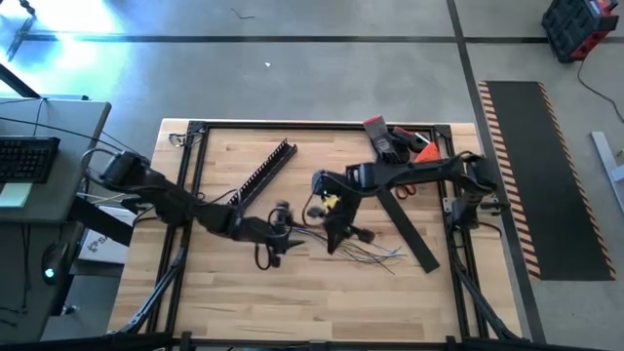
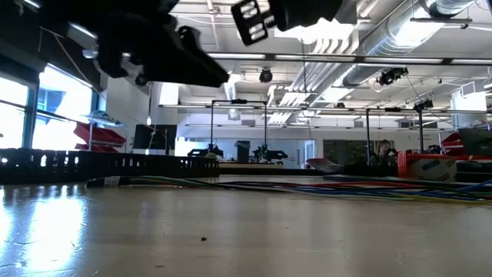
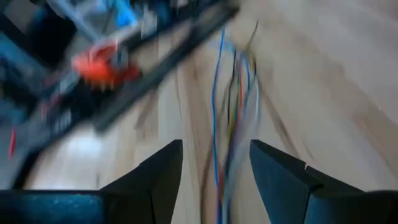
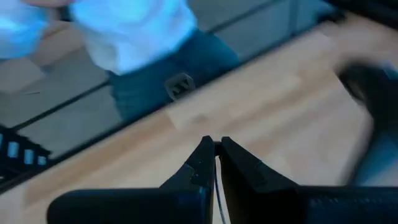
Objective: Ziptie cables
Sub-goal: Wrap the cables with a black zip tie
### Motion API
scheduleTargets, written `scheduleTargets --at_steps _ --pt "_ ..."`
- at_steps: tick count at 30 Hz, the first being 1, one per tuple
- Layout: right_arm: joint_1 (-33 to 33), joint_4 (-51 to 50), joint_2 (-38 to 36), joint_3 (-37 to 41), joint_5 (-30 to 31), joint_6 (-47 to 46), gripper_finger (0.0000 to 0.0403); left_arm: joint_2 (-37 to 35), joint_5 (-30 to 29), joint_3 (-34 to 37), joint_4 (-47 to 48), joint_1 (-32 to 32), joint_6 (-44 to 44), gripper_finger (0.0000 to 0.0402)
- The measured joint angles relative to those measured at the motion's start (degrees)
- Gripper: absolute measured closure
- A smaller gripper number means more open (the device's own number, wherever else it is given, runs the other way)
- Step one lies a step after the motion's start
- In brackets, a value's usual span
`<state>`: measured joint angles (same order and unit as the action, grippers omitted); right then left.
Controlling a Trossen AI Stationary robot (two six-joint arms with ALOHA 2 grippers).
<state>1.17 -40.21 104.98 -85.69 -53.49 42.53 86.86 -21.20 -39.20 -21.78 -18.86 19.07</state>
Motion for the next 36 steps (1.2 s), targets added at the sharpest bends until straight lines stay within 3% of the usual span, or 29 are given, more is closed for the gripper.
scheduleTargets --at_steps 4,9,15,25,32,36 --pt "2.90 1.25 -1.40 -0.02 -3.65 0.53 0.0403 6.09 5.12 0.00 -14.64 2.78 7.18 0.0227" --pt "4.54 1.62 -1.21 -0.04 -3.51 1.56 0.0403 13.59 15.34 -1.07 -29.47 5.72 8.48 0.0227" --pt "4.47 2.63 -1.24 -0.04 -3.52 2.98 0.0403 20.87 26.20 -7.23 -31.65 8.76 7.59 0.0227" --pt "3.49 0.25 -1.48 -0.02 -4.72 4.41 0.0403 24.25 33.36 -12.37 -31.23 11.09 6.94 0.0228" --pt "3.80 0.00 -1.55 -0.07 -4.70 6.16 0.0403 24.07 39.53 -13.91 -31.21 11.73 4.74 0.0255" --pt "3.79 0.00 -1.52 -0.07 -5.06 6.43 0.0403 24.07 39.22 -14.03 -32.28 11.64 4.43 0.0269"
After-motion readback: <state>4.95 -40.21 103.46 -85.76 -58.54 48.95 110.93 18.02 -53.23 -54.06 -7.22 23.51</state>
